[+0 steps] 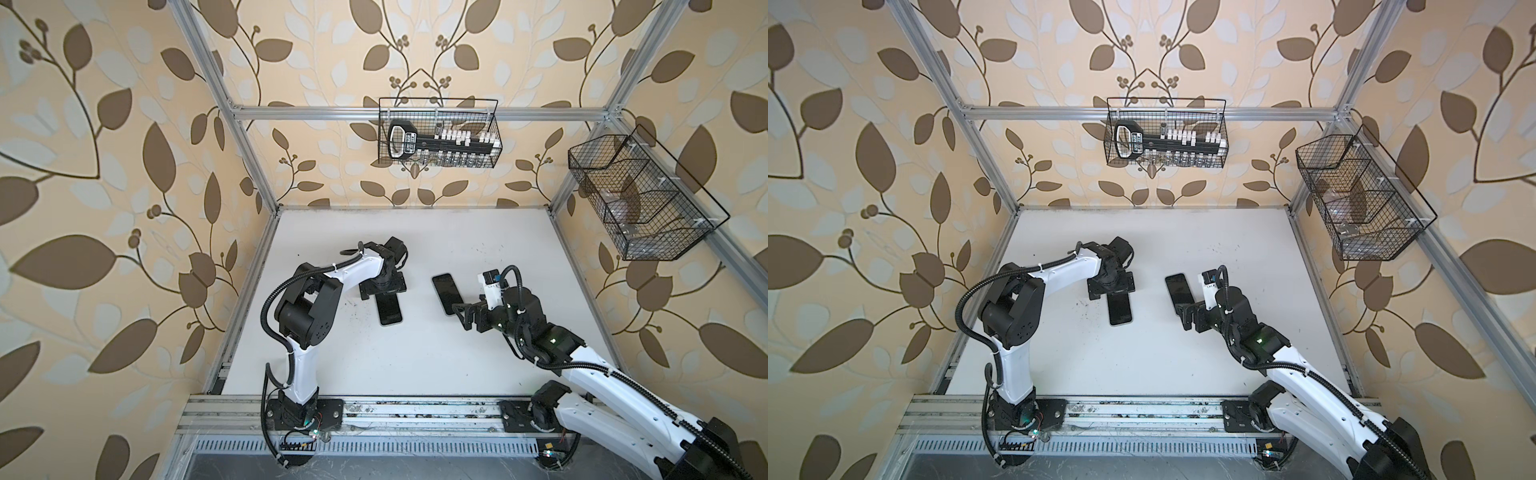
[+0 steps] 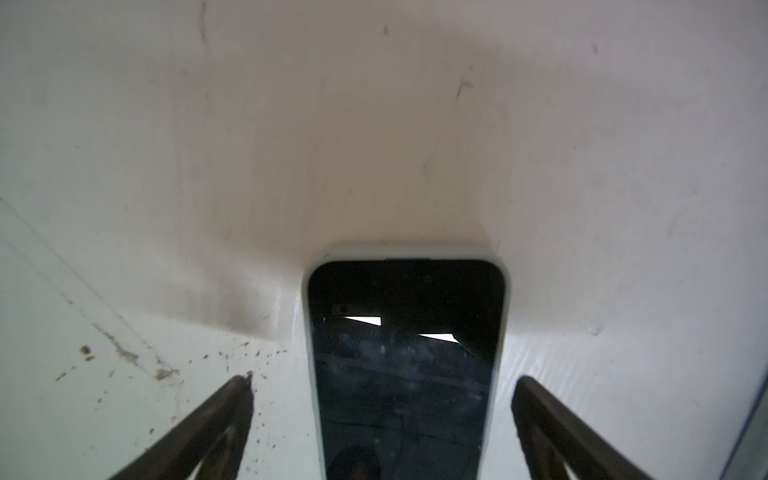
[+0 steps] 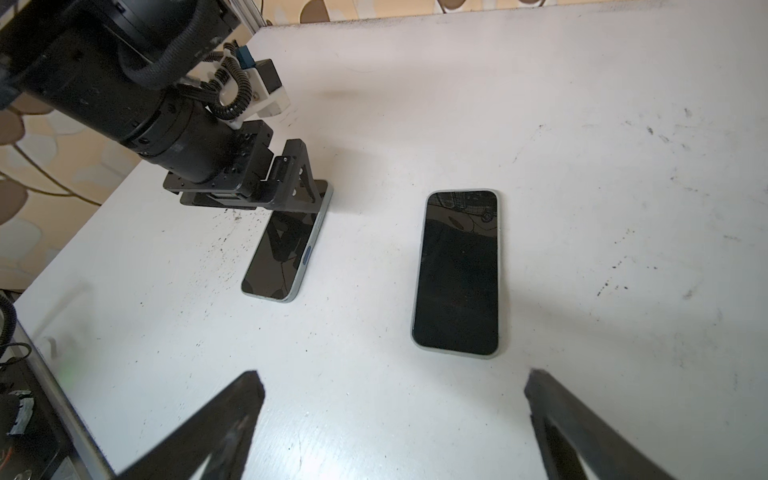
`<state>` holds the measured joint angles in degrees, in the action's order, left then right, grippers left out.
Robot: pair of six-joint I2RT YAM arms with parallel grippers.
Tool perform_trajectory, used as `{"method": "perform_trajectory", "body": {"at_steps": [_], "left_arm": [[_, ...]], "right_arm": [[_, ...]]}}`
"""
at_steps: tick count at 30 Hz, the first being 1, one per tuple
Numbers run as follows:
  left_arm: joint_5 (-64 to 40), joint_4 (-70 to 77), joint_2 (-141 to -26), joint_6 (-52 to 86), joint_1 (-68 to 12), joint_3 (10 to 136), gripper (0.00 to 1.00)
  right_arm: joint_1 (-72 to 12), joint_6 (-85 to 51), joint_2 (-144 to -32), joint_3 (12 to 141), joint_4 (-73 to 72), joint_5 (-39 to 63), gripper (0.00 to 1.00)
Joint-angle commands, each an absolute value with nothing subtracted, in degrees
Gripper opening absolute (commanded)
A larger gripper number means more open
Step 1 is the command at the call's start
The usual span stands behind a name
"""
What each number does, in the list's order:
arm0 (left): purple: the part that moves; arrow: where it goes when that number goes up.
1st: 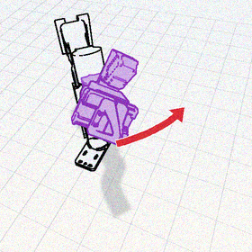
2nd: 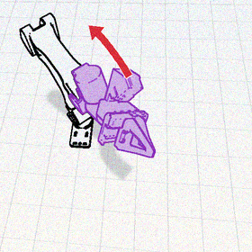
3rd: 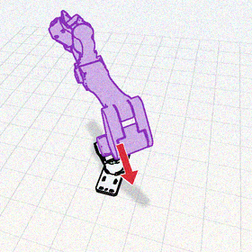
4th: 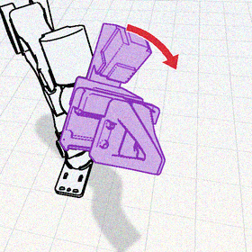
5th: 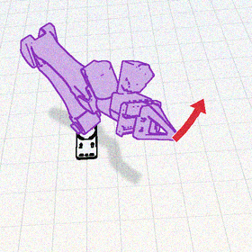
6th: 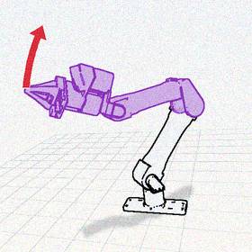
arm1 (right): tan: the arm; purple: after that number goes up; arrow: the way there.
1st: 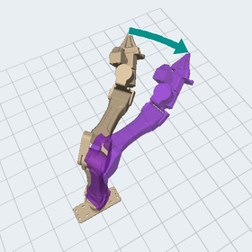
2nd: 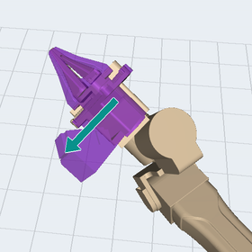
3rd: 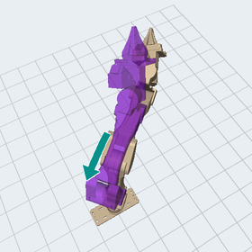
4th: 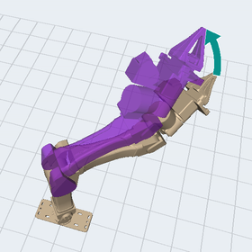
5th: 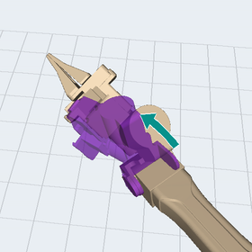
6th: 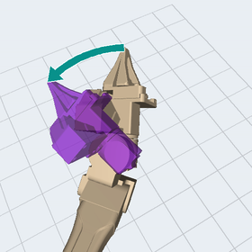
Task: Take the phone out of the phone case
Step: Pick up the phone from the center of the table.
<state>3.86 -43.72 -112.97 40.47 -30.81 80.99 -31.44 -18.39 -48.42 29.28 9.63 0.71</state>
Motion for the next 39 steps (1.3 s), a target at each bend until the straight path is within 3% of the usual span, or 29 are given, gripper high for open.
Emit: {"method": "perform_trajectory", "body": {"at_steps": [1,29,39], "left_arm": [[3.3,-44.6,-114.7,40.8,-31.2,82.9,0.99],[3.4,-44.7,-116.0,39.2,-31.3,81.5,0.81],[3.6,-44.2,-114.7,38.7,-31.2,79.8,0.68]], "right_arm": [[-30.9,-17.5,-48.3,28.3,9.1,1.9,1.0],[-29.2,-17.1,-48.2,28.1,9.2,3.0,1.0],[-29.2,-17.5,-47.7,28.3,9.4,3.1,1.0]]}}
